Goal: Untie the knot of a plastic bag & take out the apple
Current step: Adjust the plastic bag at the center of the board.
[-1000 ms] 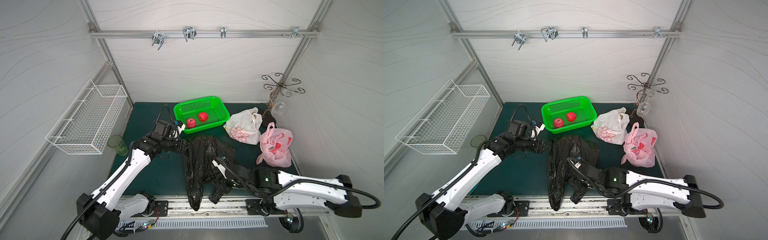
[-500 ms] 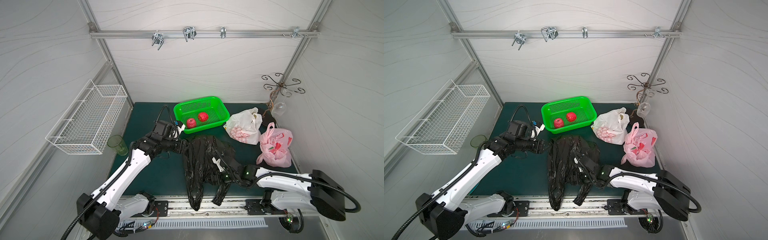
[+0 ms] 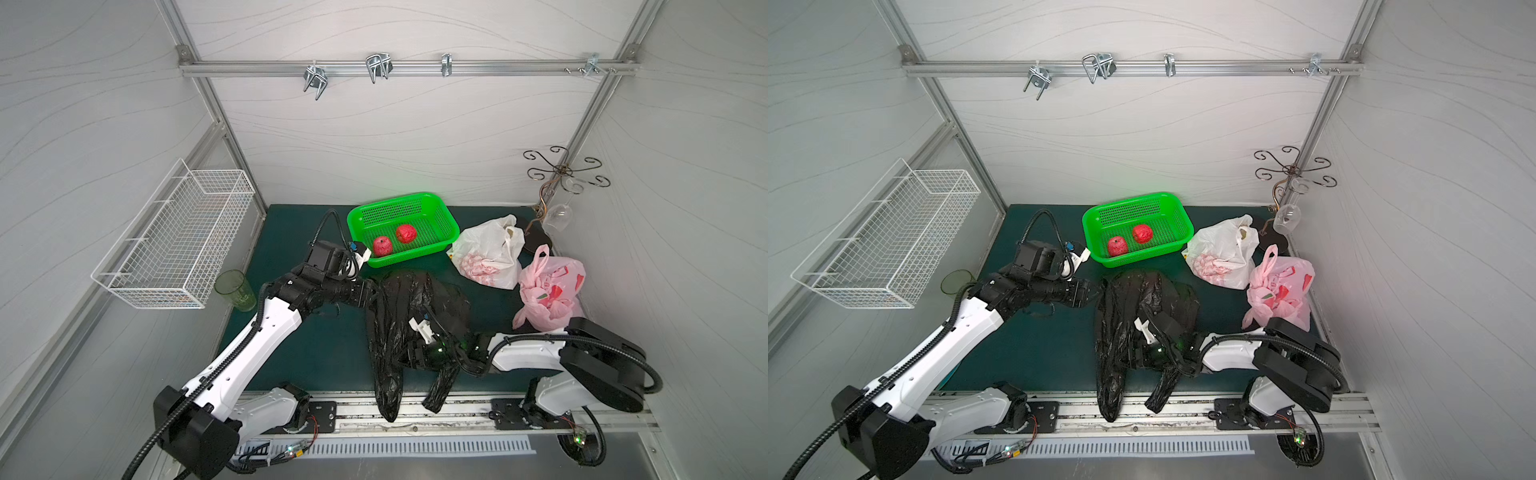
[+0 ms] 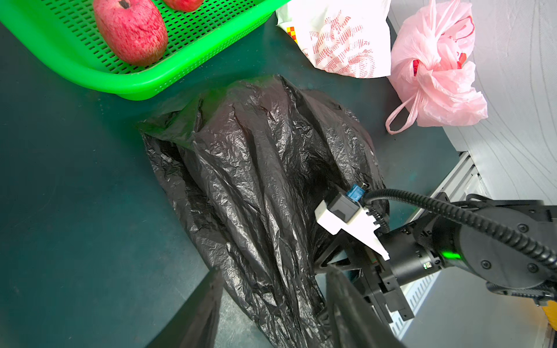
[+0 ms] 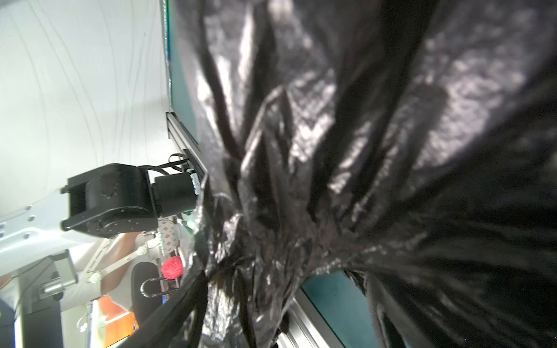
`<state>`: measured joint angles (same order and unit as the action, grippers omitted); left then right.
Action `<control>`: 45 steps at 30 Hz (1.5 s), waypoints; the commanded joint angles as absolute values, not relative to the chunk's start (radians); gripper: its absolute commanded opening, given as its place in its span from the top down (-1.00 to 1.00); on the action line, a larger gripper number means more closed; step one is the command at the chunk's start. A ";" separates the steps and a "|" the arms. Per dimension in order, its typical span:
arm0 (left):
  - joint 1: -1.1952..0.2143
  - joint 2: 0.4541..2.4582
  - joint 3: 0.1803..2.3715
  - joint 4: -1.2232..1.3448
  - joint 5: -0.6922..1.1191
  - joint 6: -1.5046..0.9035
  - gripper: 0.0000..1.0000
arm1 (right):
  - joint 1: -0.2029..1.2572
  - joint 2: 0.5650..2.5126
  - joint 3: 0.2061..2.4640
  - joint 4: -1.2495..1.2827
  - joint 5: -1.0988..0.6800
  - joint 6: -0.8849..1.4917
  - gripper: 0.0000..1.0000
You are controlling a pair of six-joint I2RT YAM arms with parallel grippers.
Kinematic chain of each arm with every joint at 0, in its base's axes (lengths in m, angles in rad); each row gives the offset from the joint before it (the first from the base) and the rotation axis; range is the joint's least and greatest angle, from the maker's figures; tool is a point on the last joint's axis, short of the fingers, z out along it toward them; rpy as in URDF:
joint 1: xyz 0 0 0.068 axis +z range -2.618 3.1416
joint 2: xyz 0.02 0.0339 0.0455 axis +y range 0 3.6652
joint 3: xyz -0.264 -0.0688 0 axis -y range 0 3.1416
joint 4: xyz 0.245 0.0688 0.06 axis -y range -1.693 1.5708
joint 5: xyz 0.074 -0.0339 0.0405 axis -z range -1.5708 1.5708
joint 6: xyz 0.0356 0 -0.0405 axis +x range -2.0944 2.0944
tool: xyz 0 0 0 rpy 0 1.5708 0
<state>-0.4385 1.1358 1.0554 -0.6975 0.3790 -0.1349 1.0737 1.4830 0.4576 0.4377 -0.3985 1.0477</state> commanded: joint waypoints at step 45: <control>-1.019 0.984 1.028 -0.852 0.092 0.022 -0.19 | 0.968 1.335 0.578 0.502 -0.481 1.022 -0.37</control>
